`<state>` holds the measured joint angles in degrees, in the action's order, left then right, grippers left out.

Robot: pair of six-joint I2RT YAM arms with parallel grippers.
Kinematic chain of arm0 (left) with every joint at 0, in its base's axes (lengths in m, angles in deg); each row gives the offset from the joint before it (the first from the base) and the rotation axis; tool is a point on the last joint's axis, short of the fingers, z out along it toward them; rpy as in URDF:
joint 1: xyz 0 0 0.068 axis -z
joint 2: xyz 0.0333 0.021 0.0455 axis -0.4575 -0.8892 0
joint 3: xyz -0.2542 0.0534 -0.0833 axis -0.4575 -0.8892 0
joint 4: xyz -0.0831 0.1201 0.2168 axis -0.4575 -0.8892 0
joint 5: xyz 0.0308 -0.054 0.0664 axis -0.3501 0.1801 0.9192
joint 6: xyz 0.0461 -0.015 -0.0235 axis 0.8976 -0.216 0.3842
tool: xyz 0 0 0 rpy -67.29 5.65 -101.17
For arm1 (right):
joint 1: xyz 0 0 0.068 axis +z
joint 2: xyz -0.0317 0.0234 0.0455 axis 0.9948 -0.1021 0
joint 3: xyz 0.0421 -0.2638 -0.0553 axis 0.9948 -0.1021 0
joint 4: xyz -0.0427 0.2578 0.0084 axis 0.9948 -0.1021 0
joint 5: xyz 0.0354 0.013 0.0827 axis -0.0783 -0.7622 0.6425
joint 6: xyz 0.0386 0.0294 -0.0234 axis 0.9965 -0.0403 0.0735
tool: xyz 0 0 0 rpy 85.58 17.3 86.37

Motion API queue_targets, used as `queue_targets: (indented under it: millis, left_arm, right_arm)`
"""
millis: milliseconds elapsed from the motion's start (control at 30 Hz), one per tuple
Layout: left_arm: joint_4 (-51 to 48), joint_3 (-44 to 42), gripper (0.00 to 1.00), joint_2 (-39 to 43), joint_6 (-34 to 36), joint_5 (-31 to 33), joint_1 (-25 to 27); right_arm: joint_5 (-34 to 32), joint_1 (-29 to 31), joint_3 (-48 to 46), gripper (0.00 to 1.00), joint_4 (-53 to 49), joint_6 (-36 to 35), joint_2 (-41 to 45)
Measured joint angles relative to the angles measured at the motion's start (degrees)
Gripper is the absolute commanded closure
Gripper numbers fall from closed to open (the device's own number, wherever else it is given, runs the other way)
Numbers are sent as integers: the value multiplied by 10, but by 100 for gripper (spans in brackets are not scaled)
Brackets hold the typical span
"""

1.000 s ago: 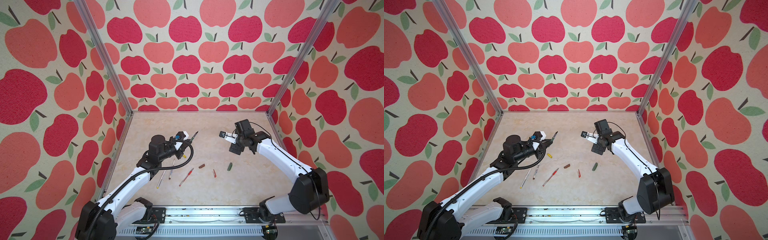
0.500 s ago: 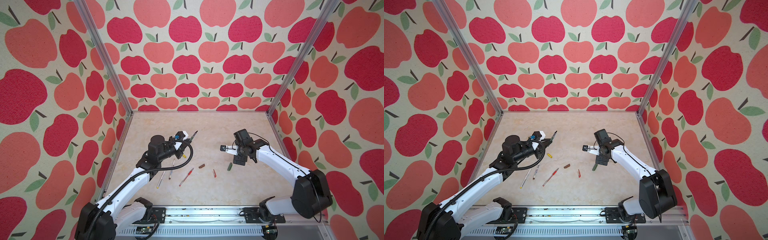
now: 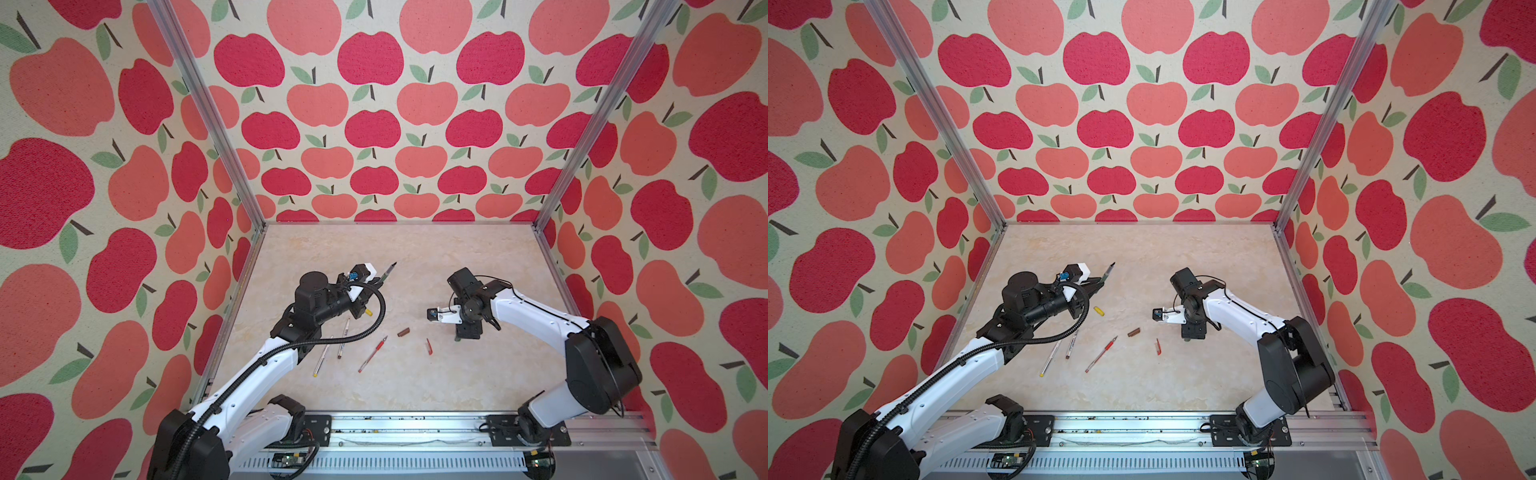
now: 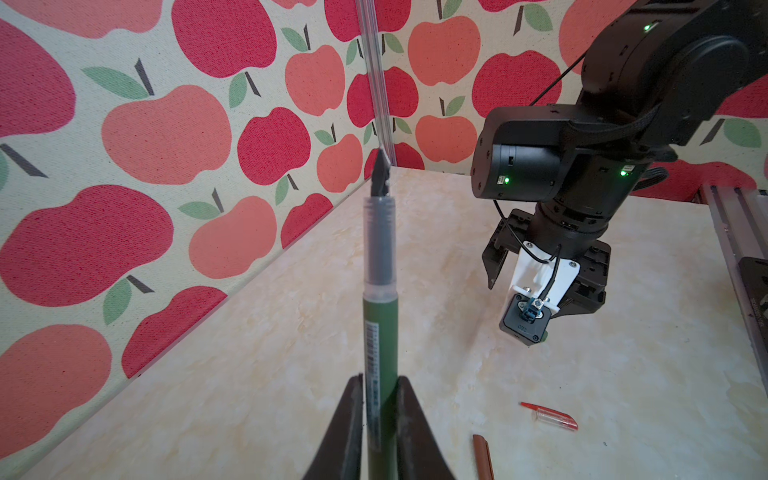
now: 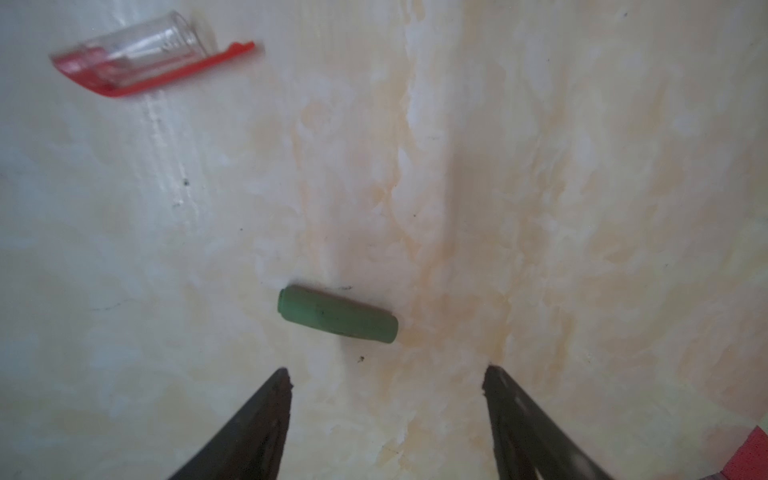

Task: Insert the pens into the pen caps
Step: 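Move right gripper over the green cap and lower toward it, then close the right gripper on the green cap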

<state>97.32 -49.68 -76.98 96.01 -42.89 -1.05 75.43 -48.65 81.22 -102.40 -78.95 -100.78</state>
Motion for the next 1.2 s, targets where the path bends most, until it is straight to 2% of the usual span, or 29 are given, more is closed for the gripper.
queue_targets:
  millis: [300,400,567,633,867,1200]
  left_arm:
    - [0,0,82,0,0,0,0]
    - [0,0,78,0,0,1,0]
    - [0,0,49,0,0,10,2]
    - [-2,0,43,-3,3,9,4]
    - [-51,19,42,-57,24,9,26]
    - [-61,19,40,-52,41,14,35]
  right_arm:
    - [21,12,-2,28,2,0,-19]
    - [22,12,-2,28,2,0,-29]
    - [24,12,-2,26,1,0,-39]
    - [27,11,2,24,-3,0,-39]
    - [43,-11,39,21,-28,-15,-40]
    - [34,-8,36,19,-49,-80,-50]
